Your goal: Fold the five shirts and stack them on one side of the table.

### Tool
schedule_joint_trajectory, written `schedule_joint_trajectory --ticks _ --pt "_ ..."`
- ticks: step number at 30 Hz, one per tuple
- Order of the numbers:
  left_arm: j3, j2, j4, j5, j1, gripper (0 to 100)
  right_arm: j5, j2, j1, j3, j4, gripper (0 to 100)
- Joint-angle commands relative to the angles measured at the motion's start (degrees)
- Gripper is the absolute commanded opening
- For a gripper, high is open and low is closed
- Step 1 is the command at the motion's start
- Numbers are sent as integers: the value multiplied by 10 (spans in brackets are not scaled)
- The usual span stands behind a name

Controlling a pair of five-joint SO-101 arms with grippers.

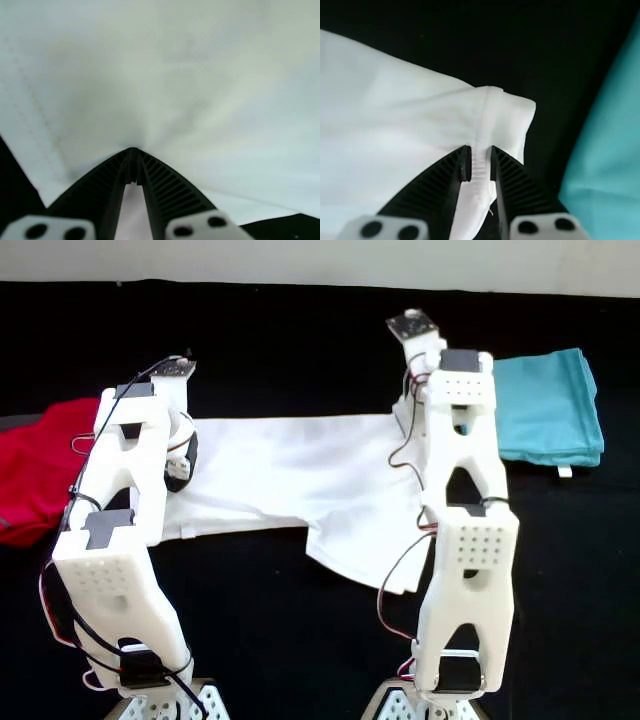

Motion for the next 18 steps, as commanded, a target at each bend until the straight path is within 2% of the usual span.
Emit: schedule_joint_trajectory --ticks 1,8,18 --pt "-6 3 -14 2 -6 9 3 44 19 -77 -24 81" --pt "-6 3 -14 2 -6 9 2 115 69 -216 13 81" --pt "-10 -3 -10 3 -6 12 2 117 60 -372 142 81"
